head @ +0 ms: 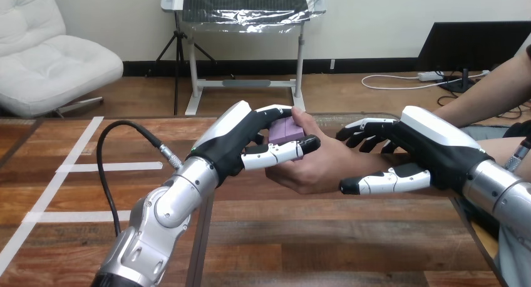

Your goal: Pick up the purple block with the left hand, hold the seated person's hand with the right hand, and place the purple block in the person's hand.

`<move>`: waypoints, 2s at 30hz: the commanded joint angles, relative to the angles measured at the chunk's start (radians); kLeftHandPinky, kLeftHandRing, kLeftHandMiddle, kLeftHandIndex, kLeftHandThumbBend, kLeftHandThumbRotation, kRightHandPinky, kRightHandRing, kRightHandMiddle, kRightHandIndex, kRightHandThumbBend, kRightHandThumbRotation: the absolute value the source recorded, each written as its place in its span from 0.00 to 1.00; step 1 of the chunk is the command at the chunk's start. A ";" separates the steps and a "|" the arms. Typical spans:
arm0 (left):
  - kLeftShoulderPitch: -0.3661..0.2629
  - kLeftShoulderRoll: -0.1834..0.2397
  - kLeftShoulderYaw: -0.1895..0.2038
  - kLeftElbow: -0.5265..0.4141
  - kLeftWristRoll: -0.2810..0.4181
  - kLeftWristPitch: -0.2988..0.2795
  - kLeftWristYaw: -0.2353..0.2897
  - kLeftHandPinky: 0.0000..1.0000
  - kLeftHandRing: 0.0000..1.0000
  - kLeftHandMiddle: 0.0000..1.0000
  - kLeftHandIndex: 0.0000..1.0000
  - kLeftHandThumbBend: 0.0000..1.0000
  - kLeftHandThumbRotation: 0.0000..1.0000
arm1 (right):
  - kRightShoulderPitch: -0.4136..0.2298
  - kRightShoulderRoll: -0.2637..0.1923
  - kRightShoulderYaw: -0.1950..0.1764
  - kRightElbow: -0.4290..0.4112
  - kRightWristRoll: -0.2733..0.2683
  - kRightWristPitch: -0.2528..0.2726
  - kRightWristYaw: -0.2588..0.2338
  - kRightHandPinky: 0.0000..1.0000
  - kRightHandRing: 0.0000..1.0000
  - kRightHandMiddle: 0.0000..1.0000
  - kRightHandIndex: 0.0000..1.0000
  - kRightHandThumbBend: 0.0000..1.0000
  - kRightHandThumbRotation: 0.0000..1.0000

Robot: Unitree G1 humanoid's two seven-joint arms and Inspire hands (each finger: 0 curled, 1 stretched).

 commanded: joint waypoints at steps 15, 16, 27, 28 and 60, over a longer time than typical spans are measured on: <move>0.038 0.043 0.042 -0.060 -0.038 -0.022 0.018 0.72 0.84 0.84 0.83 0.71 0.79 | 0.018 0.031 0.005 0.015 0.044 -0.009 0.008 0.58 0.74 0.79 0.83 0.95 0.74; 0.041 0.044 0.044 -0.063 -0.040 -0.021 0.019 0.73 0.84 0.84 0.83 0.71 0.79 | 0.019 0.031 0.005 0.014 0.044 -0.008 0.008 0.58 0.74 0.79 0.84 0.95 0.74; 0.097 0.039 0.078 -0.117 -0.068 -0.021 0.034 0.74 0.84 0.84 0.82 0.68 0.79 | 0.030 0.047 -0.014 0.030 0.077 -0.035 -0.021 0.59 0.75 0.80 0.83 0.95 0.74; 0.103 0.038 0.081 -0.123 -0.070 -0.020 0.036 0.74 0.84 0.84 0.82 0.68 0.79 | 0.031 0.049 -0.016 0.031 0.080 -0.036 -0.024 0.60 0.75 0.80 0.83 0.95 0.74; 0.397 0.008 0.196 -0.402 -0.184 -0.096 0.141 0.74 0.82 0.82 0.79 0.63 0.77 | 0.098 0.176 -0.110 0.031 0.252 -0.213 -0.124 0.73 0.83 0.86 0.87 0.91 0.96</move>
